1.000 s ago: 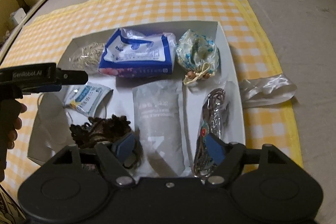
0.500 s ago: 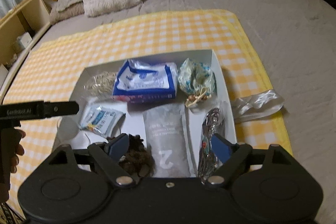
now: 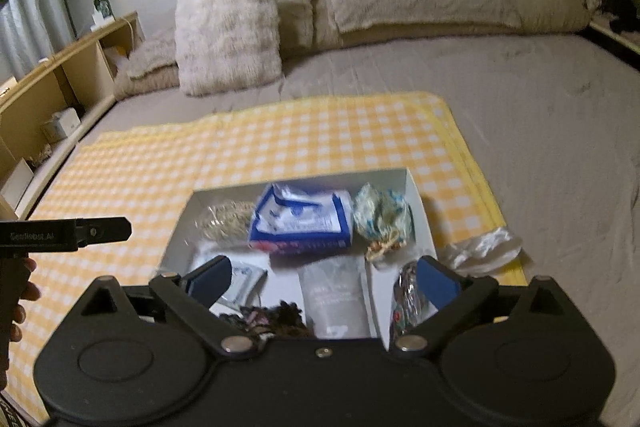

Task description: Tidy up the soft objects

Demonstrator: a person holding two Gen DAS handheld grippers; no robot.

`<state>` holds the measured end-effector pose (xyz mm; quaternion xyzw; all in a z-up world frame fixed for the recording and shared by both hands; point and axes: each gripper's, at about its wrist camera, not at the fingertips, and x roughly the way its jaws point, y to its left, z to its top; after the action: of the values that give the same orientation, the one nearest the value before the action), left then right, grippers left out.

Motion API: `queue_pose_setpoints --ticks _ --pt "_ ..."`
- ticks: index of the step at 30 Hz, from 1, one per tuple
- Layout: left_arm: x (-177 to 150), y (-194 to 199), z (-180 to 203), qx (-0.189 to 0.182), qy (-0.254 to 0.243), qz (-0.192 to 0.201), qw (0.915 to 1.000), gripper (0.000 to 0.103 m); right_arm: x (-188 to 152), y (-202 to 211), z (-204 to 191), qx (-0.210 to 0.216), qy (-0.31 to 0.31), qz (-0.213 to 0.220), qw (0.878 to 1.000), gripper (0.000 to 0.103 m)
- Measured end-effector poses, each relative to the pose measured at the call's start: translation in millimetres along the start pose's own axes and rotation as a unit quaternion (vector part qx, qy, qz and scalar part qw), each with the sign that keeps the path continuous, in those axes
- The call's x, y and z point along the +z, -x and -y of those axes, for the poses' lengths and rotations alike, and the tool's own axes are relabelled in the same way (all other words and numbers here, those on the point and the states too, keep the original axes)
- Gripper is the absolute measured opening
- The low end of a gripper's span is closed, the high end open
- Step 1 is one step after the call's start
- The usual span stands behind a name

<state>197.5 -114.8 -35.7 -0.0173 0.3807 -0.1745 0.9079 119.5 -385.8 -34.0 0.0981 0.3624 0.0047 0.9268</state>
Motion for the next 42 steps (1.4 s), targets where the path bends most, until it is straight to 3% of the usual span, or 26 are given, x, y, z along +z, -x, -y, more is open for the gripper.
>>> queue_pose_setpoints --ticks 6,10,14,23,32,42 --pt "-1.9 37.7 -1.9 0.013 -0.010 0.041 0.9990 0.103 -1.5 24.3 -13.7 0.008 0.005 0.036 0.999 0.102" --pt "-6.4 55.3 0.0 0.041 -0.023 0.049 0.9977 0.103 -6.2 38.6 -23.0 0.013 0.011 0.055 0.998 0.103" --pt "-17.5 75.4 3.3 0.071 -0.044 0.081 0.9932 0.103 -12.4 51.3 -28.3 0.021 0.006 0.072 0.997 0.103" --pt "-48.2 116.4 6.0 0.089 -0.065 0.144 0.9835 0.103 -32.3 75.3 -48.6 0.018 0.010 0.107 0.994 0.103" --pt "-83.6 131.8 8.2 0.096 -0.070 0.154 0.9808 0.103 -59.9 90.6 -69.5 0.007 0.039 0.127 0.991 0.103" --pt "-108.3 132.4 3.6 0.094 -0.061 0.148 0.9825 0.103 -84.5 95.8 -81.4 -0.045 0.067 0.142 0.987 0.103"
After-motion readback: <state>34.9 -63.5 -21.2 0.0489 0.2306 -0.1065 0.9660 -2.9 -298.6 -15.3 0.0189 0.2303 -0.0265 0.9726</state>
